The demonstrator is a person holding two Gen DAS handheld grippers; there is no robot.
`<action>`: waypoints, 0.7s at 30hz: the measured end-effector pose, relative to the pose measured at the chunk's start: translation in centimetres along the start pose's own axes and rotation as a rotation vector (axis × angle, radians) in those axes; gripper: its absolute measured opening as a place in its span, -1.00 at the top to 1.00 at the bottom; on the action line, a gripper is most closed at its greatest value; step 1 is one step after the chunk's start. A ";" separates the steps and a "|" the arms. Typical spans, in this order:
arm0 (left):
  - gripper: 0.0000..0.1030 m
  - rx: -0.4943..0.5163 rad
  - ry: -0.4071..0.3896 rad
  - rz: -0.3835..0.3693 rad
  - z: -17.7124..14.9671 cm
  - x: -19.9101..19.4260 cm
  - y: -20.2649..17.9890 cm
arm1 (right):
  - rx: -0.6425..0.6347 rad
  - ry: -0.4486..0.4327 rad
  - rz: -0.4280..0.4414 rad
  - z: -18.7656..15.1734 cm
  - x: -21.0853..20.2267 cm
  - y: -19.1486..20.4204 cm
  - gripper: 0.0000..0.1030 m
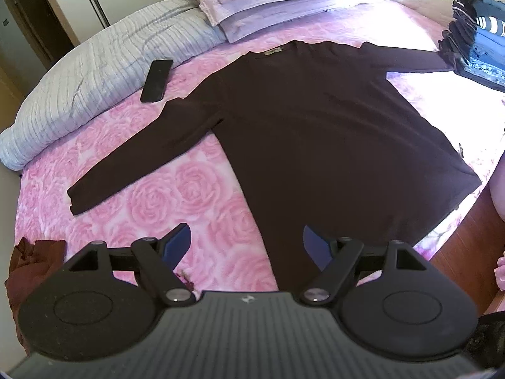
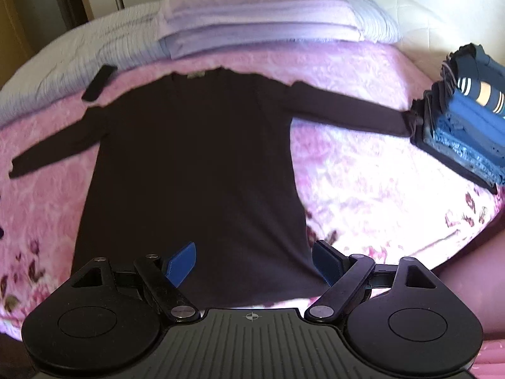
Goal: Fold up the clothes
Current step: 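Open both grippers and pull back above the flattened sweater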
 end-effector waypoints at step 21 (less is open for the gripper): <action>-0.48 0.090 -0.013 0.001 3.3 -0.8 -3.5 | -0.148 0.065 0.022 -0.7 1.4 4.3 -0.63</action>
Point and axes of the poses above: each gripper's, at about its wrist camera, not at the fingertips, and x roughly the way its jaws point, y to its left, z to its top, the point moved 2 cm from there along x, roughly the way its jaws point, and after that the axes turned 14 degrees about y, right-handed, at the moved point
